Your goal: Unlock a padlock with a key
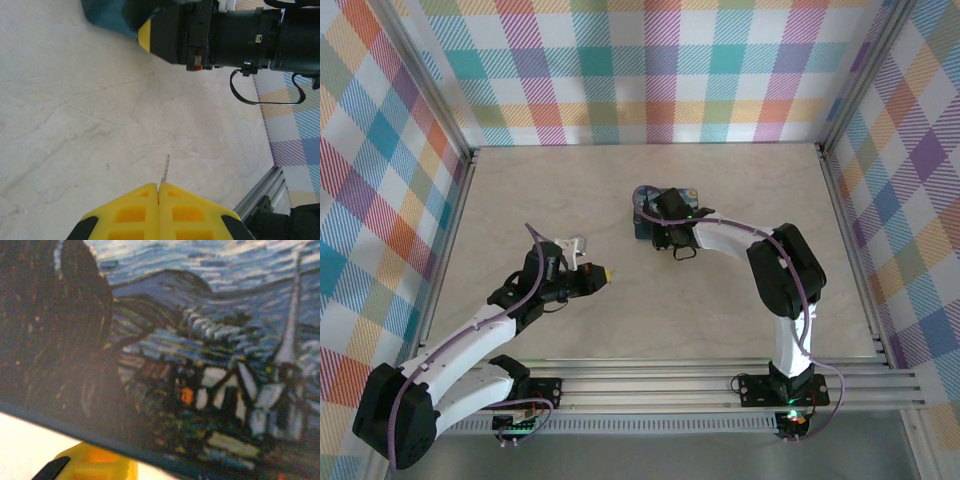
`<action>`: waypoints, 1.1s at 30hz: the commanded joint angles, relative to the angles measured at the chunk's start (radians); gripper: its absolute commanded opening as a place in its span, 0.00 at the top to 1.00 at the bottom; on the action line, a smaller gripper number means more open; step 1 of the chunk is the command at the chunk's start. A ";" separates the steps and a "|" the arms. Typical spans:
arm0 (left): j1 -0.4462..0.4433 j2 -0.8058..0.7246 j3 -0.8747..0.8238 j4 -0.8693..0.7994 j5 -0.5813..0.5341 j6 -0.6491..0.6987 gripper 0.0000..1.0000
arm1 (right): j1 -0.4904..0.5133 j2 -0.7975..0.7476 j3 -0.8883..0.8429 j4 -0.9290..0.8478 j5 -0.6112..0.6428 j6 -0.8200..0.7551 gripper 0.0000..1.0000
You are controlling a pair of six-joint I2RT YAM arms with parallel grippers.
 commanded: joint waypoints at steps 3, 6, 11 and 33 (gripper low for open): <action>-0.033 0.042 -0.103 0.318 -0.030 0.045 1.00 | -0.012 -0.056 0.039 -0.141 -0.117 0.053 1.00; -0.048 0.101 -0.103 0.362 -0.050 0.052 1.00 | -0.016 -0.076 0.033 -0.164 -0.155 0.093 1.00; -0.064 0.221 -0.065 0.378 -0.067 0.031 1.00 | -0.022 -0.105 0.032 -0.182 -0.218 0.137 1.00; -0.112 0.719 -0.053 1.200 -0.041 -0.221 1.00 | -0.117 -0.140 0.124 -0.249 -0.504 0.324 1.00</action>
